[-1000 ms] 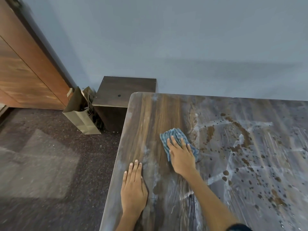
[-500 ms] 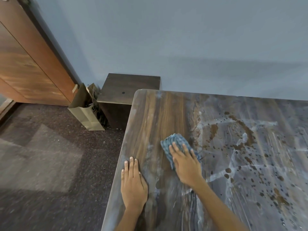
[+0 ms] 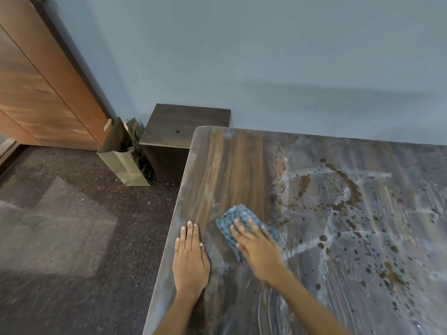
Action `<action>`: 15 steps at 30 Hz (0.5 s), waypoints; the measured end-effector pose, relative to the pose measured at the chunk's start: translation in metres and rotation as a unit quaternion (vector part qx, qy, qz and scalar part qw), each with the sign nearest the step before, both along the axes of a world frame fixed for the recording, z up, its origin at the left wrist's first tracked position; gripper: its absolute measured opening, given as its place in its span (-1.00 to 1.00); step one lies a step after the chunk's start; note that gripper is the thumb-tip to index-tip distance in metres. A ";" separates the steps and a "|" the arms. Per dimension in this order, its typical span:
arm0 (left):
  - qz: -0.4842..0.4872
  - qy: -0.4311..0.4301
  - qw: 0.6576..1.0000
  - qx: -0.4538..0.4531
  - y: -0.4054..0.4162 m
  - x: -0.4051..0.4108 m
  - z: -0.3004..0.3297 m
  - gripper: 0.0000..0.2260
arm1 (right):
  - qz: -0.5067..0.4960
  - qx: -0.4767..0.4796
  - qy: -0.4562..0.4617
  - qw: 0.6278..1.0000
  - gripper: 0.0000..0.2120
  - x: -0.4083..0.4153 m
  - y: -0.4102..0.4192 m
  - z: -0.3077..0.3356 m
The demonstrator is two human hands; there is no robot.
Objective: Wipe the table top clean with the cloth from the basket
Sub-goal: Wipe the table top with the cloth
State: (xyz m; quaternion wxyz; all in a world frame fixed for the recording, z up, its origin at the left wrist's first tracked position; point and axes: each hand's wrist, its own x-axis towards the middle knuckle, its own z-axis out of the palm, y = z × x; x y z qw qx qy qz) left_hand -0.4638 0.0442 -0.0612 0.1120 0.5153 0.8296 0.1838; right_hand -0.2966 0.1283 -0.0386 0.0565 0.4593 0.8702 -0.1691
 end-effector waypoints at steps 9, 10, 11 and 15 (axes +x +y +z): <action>-0.008 0.009 1.000 -0.018 -0.005 -0.001 -0.003 -0.56 | -0.024 -0.004 0.017 1.000 -0.51 -0.061 0.037 0.017; -0.009 0.014 1.000 -0.022 -0.005 -0.001 -0.004 -0.56 | 0.009 0.003 0.028 1.000 -0.48 -0.065 0.022 0.013; -0.012 0.022 0.999 -0.028 -0.005 -0.001 -0.004 -0.55 | 0.037 0.004 0.033 0.999 -0.43 -0.065 0.004 0.010; -0.011 0.031 0.999 -0.023 -0.005 -0.001 -0.005 -0.51 | 0.049 -0.012 0.023 0.998 -0.43 -0.021 -0.044 -0.005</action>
